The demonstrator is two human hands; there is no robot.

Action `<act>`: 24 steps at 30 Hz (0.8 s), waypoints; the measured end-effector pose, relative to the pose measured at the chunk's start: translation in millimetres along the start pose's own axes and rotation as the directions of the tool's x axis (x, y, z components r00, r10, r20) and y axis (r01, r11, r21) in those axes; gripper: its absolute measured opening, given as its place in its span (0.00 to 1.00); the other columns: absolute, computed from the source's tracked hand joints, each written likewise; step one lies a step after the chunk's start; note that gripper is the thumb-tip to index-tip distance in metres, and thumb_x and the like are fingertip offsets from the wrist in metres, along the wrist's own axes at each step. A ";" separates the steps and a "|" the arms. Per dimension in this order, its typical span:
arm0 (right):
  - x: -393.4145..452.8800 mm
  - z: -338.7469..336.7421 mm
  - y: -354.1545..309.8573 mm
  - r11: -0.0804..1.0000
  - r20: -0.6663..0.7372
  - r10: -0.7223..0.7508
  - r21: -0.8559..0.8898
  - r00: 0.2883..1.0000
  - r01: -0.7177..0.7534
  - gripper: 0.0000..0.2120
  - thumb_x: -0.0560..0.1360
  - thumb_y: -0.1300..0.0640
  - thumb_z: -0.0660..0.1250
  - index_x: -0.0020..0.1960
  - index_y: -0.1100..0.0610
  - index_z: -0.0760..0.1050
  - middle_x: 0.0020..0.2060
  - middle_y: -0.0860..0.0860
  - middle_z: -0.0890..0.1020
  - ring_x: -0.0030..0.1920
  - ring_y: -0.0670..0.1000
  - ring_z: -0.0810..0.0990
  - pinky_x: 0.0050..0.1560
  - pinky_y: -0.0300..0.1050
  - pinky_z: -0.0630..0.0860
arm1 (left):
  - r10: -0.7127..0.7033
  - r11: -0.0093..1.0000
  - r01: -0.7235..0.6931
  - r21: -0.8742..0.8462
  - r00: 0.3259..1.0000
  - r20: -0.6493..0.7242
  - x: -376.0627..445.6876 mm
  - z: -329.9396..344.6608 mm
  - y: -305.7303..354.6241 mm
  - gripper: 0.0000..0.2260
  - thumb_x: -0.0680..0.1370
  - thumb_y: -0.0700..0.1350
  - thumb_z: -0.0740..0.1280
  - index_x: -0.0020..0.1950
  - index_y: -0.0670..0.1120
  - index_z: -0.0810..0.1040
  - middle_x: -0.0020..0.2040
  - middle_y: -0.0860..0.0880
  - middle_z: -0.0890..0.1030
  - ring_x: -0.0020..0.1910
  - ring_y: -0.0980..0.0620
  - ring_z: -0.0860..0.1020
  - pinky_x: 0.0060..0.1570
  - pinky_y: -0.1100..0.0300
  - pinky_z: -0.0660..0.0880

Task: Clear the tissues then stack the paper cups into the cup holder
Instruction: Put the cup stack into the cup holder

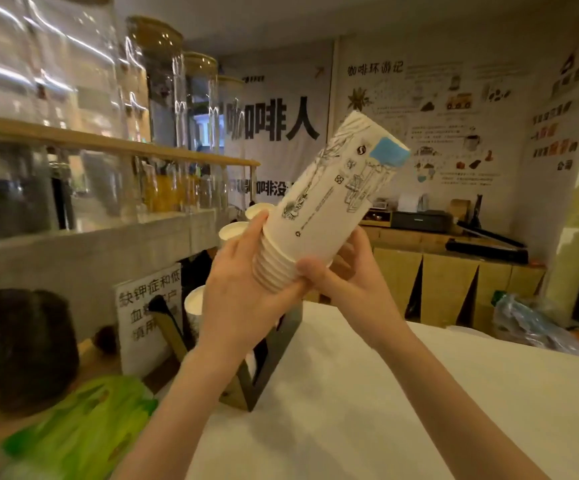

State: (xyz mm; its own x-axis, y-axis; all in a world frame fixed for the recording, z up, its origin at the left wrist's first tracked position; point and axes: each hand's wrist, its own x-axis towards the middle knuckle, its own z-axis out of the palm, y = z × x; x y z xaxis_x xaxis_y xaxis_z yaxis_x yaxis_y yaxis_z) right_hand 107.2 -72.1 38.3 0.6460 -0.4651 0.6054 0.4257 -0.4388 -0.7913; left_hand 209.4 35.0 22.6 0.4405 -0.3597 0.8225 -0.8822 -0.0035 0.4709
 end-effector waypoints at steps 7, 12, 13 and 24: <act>19.4 66.6 6.0 0.998 0.074 0.012 0.060 0.997 -0.017 0.32 0.67 0.57 0.73 0.65 0.42 0.63 0.57 0.43 0.77 0.53 0.42 0.80 0.52 0.43 0.81 | -0.026 0.999 0.028 -0.026 0.997 0.077 11.0 -56.1 -39.3 0.33 0.63 0.66 0.67 0.65 0.61 0.60 0.57 0.61 0.73 0.53 0.64 0.73 0.47 0.72 0.72; 17.5 96.2 18.3 0.997 0.169 -0.026 -0.061 0.985 0.037 0.30 0.69 0.57 0.72 0.63 0.37 0.61 0.54 0.34 0.73 0.53 0.32 0.74 0.49 0.31 0.77 | -0.166 0.985 0.172 -0.010 0.960 0.224 3.2 -70.1 -76.6 0.35 0.60 0.66 0.69 0.63 0.60 0.60 0.55 0.62 0.74 0.53 0.62 0.76 0.50 0.65 0.75; 16.6 100.0 21.1 0.995 0.186 -0.017 -0.090 0.982 0.035 0.30 0.69 0.55 0.71 0.64 0.36 0.61 0.57 0.35 0.73 0.56 0.33 0.73 0.54 0.35 0.76 | -0.189 0.981 0.196 -0.002 0.949 0.252 1.6 -70.8 -84.2 0.38 0.59 0.65 0.70 0.65 0.57 0.61 0.56 0.61 0.75 0.55 0.58 0.76 0.52 0.60 0.75; 4.7 114.5 57.9 0.965 0.221 0.258 -0.095 0.940 -0.242 0.13 0.76 0.47 0.60 0.54 0.30 0.63 0.54 0.32 0.73 0.62 0.42 0.72 0.59 0.38 0.71 | -0.305 0.932 0.349 -0.095 0.899 0.313 -7.5 -68.1 -102.6 0.23 0.65 0.56 0.71 0.58 0.57 0.69 0.47 0.66 0.73 0.46 0.69 0.71 0.42 0.70 0.68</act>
State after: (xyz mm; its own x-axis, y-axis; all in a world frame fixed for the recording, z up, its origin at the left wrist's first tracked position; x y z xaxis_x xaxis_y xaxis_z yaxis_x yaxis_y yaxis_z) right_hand 207.5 -11.7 -14.5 0.8576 -0.3804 0.3462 0.1940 -0.3841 -0.9027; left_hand 307.9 101.6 -10.2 0.6132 -0.6148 0.4960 -0.6526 -0.0404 0.7566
